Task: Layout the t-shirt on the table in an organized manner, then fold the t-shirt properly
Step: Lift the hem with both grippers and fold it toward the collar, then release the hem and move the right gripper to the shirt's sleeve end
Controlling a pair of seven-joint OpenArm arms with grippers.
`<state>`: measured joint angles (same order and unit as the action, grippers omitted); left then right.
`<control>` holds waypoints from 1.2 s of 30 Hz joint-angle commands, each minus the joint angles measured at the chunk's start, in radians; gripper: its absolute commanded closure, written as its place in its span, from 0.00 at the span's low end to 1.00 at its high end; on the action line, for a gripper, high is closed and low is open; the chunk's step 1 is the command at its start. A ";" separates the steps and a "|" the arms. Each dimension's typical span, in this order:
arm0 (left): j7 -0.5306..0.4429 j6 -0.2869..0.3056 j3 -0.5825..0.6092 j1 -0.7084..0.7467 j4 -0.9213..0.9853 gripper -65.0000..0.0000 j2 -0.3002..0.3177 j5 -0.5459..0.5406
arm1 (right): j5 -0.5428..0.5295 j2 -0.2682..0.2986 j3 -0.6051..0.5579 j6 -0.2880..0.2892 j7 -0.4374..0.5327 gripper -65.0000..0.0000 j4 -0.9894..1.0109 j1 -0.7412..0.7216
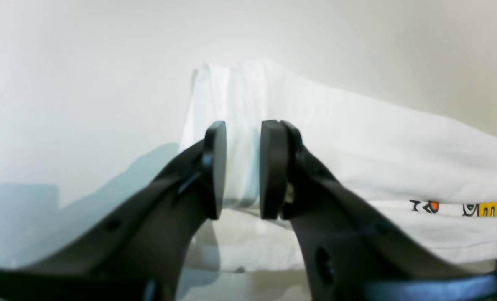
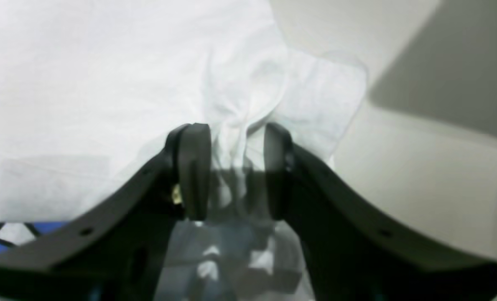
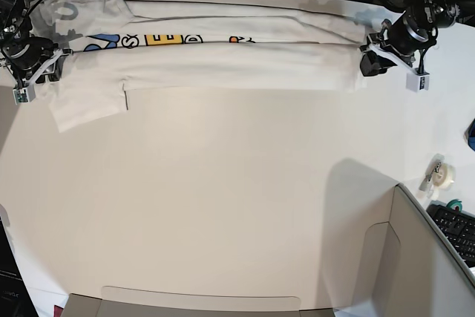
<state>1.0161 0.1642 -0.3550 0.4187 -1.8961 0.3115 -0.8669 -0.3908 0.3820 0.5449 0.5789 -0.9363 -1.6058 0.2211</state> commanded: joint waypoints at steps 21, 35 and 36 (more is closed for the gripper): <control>-0.021 0.004 -0.080 -0.005 -0.021 0.78 -0.012 -0.010 | -0.001 -0.001 0.137 -0.012 -0.040 0.66 0.000 -0.217; -0.021 0.004 -0.080 -0.005 -0.018 0.78 -0.012 -0.010 | -0.009 -0.030 0.134 -0.006 -0.128 0.65 0.298 -0.403; -0.021 0.004 -0.080 -0.005 -0.018 0.78 -0.012 -0.010 | -0.009 -0.030 0.134 -0.006 -0.128 0.64 0.316 -0.409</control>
<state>1.0157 0.1646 -0.4274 0.4133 -1.8980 0.2859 -0.8673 -0.3916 0.3290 0.6750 0.5694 -1.0767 -1.2770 -0.1699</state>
